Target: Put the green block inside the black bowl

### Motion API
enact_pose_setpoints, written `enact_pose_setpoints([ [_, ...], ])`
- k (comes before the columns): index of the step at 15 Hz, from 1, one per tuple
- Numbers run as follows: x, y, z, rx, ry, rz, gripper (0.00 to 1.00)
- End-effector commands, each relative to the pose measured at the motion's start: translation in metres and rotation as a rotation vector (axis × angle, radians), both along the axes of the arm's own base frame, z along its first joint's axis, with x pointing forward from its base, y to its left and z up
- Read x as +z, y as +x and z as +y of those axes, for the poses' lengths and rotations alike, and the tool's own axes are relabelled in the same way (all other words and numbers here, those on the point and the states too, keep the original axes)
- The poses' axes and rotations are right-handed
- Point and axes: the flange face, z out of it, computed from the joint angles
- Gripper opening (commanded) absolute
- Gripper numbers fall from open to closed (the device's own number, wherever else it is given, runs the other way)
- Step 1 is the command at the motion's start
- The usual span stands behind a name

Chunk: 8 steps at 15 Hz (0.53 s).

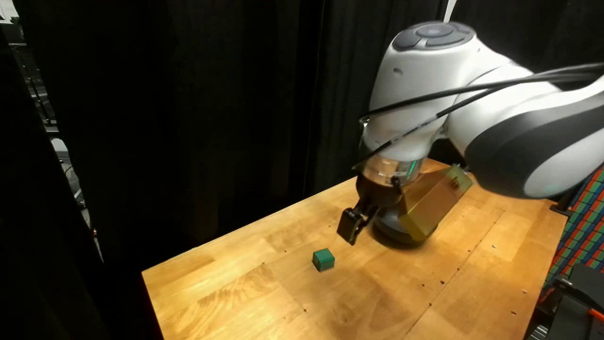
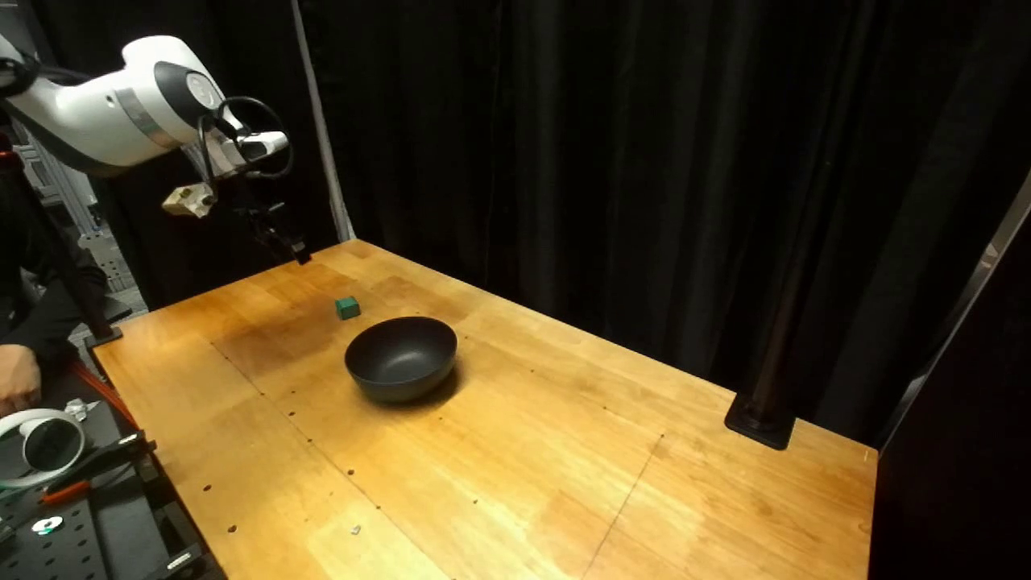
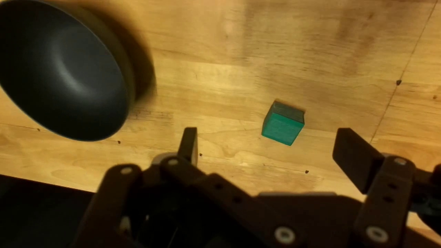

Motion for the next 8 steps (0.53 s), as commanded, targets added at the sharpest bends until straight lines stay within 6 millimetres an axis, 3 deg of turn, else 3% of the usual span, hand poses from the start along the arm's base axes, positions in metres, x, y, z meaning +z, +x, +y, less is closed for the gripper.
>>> enact_pose_setpoints([
  [1,-0.055,0.039,0.034,0.010,-0.013,-0.023,1.00],
  [5,-0.107,0.070,0.050,-0.004,-0.011,-0.003,1.00],
  [8,-0.130,0.092,0.043,-0.029,-0.018,0.002,1.00],
])
